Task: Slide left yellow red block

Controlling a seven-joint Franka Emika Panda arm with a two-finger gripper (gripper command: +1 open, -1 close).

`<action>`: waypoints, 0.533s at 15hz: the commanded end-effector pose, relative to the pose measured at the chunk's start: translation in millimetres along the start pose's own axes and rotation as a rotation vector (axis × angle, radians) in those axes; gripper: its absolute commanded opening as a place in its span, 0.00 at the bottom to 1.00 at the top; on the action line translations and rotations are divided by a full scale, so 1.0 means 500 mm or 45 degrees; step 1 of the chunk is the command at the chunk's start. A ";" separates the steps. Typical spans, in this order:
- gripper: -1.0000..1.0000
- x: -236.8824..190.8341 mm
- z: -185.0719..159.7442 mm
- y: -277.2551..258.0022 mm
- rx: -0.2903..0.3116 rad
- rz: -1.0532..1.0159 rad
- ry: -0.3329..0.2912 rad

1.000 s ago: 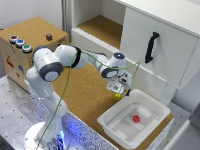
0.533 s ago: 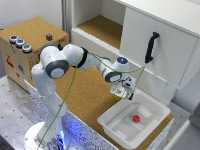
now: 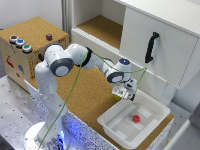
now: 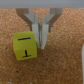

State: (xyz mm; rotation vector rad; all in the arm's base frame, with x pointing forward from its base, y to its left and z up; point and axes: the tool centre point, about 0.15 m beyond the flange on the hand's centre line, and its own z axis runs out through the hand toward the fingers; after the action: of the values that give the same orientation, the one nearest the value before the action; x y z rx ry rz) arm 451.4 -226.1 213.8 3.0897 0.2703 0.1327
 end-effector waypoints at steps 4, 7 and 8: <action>0.00 -0.032 -0.009 -0.082 0.110 0.068 0.010; 0.00 -0.026 -0.001 -0.109 0.083 0.095 -0.017; 0.00 -0.023 0.003 -0.124 0.071 0.097 -0.031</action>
State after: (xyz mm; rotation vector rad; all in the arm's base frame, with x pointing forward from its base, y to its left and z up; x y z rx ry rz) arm 438.4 -199.9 217.2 3.1719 0.2271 0.0752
